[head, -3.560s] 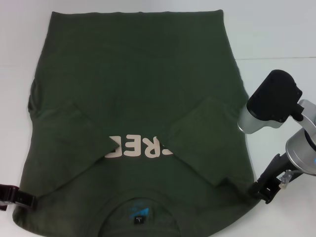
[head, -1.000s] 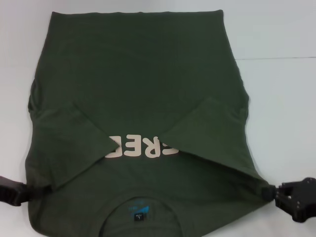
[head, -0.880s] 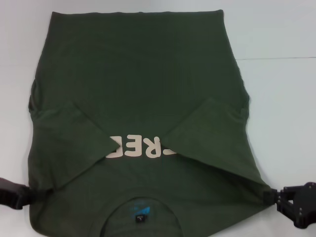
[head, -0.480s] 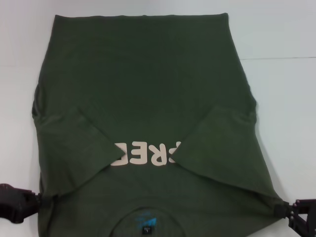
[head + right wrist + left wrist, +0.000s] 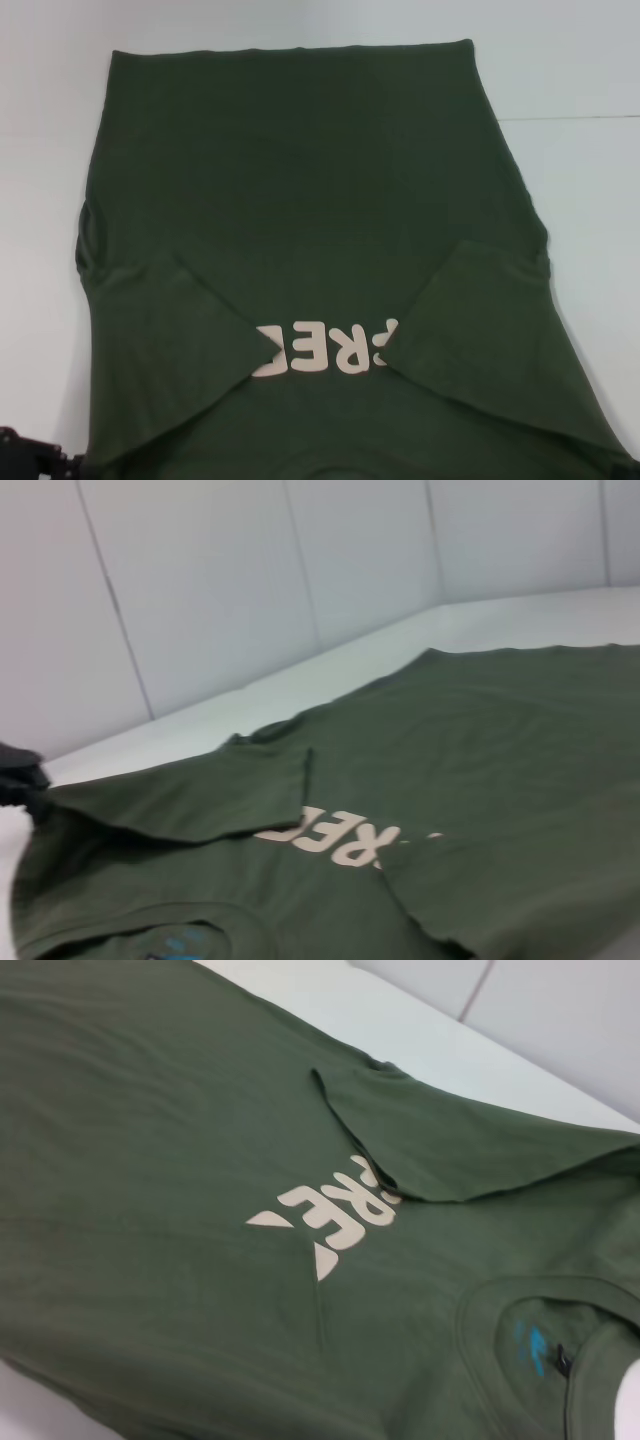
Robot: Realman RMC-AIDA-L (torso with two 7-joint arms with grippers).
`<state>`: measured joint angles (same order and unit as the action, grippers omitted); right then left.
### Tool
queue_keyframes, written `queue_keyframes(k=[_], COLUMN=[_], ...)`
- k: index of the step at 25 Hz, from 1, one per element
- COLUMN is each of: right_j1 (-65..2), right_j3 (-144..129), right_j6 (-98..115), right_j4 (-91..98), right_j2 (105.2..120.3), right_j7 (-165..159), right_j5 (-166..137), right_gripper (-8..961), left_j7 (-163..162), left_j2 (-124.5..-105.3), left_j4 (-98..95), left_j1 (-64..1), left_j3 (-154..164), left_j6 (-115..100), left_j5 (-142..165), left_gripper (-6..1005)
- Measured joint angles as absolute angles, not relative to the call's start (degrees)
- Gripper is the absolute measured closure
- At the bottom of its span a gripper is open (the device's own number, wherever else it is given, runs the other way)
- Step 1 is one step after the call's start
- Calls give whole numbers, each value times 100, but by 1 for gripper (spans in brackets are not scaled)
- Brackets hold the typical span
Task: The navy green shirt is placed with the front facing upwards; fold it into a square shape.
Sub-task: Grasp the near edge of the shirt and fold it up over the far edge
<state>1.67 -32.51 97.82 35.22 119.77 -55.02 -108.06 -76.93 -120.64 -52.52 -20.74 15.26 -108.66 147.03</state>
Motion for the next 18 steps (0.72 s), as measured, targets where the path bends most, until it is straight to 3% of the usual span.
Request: queue_keyframes(k=[18], right_j1=[-77], right_j3=[-2321], right_j6=[10556], right_j4=[3050], right_j2=[11966], right_j7=[-4964], right_j5=[-11213], right_gripper=[927], left_j7=[-7271], left_j2=[-11996], left_j4=[-4954], left_j1=[-2116], left_j3=[1001], left_j6=[-11095], left_j5=[14635], left_gripper=[926])
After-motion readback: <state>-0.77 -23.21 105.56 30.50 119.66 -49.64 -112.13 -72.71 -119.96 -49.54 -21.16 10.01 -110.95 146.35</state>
